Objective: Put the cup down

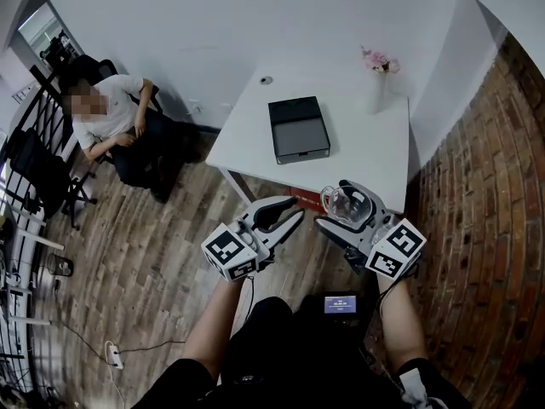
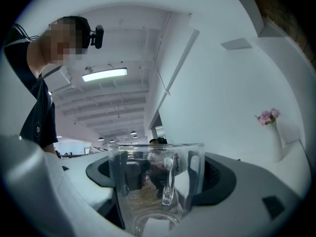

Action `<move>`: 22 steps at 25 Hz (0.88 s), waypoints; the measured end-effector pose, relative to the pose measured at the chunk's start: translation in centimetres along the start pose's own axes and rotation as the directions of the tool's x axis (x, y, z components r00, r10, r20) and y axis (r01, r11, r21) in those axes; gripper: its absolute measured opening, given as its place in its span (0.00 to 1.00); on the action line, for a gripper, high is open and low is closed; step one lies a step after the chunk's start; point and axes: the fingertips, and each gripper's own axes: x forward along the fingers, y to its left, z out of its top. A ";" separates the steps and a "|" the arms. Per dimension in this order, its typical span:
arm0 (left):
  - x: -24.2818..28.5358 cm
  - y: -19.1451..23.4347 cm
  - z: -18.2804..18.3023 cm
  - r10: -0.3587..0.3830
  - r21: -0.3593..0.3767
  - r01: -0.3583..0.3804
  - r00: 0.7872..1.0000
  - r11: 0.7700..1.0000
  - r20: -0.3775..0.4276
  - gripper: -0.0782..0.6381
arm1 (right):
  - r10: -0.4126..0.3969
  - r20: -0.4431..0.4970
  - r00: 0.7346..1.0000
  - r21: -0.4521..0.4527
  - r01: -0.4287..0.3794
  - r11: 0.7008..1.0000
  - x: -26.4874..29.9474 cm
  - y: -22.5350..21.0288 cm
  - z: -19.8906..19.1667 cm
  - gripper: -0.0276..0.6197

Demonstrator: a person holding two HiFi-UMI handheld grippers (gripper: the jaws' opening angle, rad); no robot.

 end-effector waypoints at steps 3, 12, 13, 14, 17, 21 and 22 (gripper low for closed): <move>0.2 1.3 -0.3 0.016 0.004 -0.016 1.000 1.000 -0.016 0.24 | 0.005 0.000 1.000 0.005 -0.005 1.000 0.7 -0.8 0.0 0.70; 1.7 5.7 -0.4 0.024 -0.015 -0.023 1.000 1.000 0.007 0.24 | -0.011 -0.014 1.000 0.009 0.011 1.000 3.0 -4.1 -0.4 0.70; 1.9 6.3 -0.4 0.019 -0.016 -0.019 1.000 1.000 0.008 0.24 | -0.016 -0.014 1.000 0.009 0.016 1.000 3.4 -4.6 -0.4 0.70; 2.2 7.0 -0.4 0.013 -0.015 -0.013 1.000 1.000 0.008 0.24 | -0.022 -0.014 1.000 0.009 0.023 1.000 3.8 -5.1 -0.4 0.70; 3.1 9.3 -0.1 -0.005 -0.006 0.005 1.000 1.000 0.016 0.24 | -0.040 -0.012 0.999 0.004 0.040 0.999 5.1 -7.1 -0.2 0.70; 3.7 13.1 0.3 -0.016 -0.014 0.017 1.000 1.000 0.014 0.24 | -0.063 -0.012 0.998 0.005 0.063 0.998 7.9 -9.5 0.2 0.70; 3.7 14.2 0.5 -0.019 -0.017 0.020 1.000 1.000 0.015 0.24 | -0.069 -0.013 0.998 0.006 0.069 0.998 8.8 -10.1 0.3 0.70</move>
